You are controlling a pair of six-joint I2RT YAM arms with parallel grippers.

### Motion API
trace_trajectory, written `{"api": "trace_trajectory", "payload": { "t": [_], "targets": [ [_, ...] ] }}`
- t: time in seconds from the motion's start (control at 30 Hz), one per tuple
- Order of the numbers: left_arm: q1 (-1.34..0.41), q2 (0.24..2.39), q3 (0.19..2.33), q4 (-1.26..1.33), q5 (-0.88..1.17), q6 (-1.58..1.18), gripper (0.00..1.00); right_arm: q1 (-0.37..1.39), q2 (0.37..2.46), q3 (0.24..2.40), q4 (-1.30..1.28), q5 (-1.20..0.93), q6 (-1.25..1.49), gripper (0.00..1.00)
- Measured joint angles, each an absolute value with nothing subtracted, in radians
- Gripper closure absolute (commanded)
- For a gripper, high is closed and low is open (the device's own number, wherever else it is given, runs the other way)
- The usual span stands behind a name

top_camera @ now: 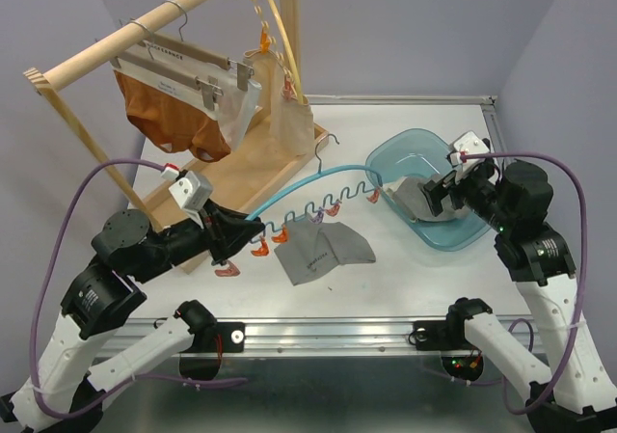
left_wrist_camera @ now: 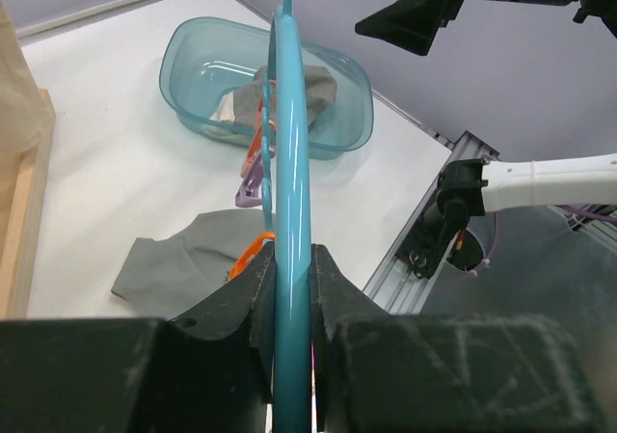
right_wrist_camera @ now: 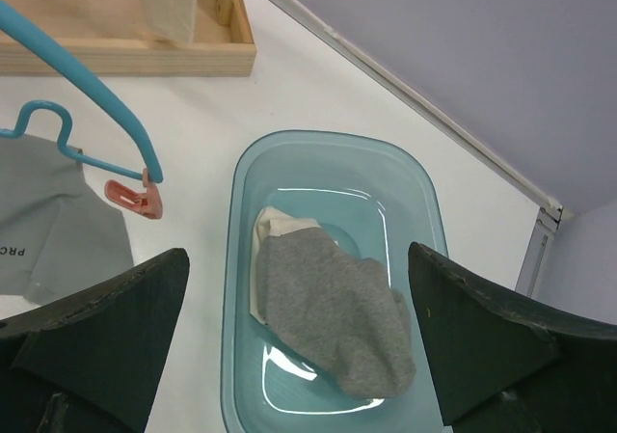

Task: Remove the underwear clipped to the hanger
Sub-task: Place the hanger at the clothesline.

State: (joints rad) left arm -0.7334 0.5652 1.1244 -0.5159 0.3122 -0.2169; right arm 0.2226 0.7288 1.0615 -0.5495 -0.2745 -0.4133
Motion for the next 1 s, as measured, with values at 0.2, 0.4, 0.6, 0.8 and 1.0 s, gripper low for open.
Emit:
{"api": "trace_trajectory", "payload": {
  "t": [0.2,0.4,0.6,0.8,1.0],
  "targets": [
    [-0.733,0.515,1.163,-0.628,0.279,-0.265,1.00,0.223,0.718,1.025,-0.500,-0.231,-0.390,0.00],
    [-0.733,0.435,1.300,-0.759,0.238,-0.308,1.00,0.221,0.718,0.960,-0.427,-0.157,-0.350,0.00],
    [-0.733,0.418,1.424,-0.818,0.199,-0.324,1.00,0.215,0.730,0.913,-0.380,-0.141,-0.324,0.00],
    [-0.733,0.457,1.535,-0.963,0.157,-0.319,1.00,0.215,0.735,0.870,-0.345,-0.138,-0.316,0.00],
    [-0.750,0.484,1.723,-1.110,0.071,-0.346,1.00,0.215,0.740,0.848,-0.324,-0.138,-0.310,0.00]
  ]
}}
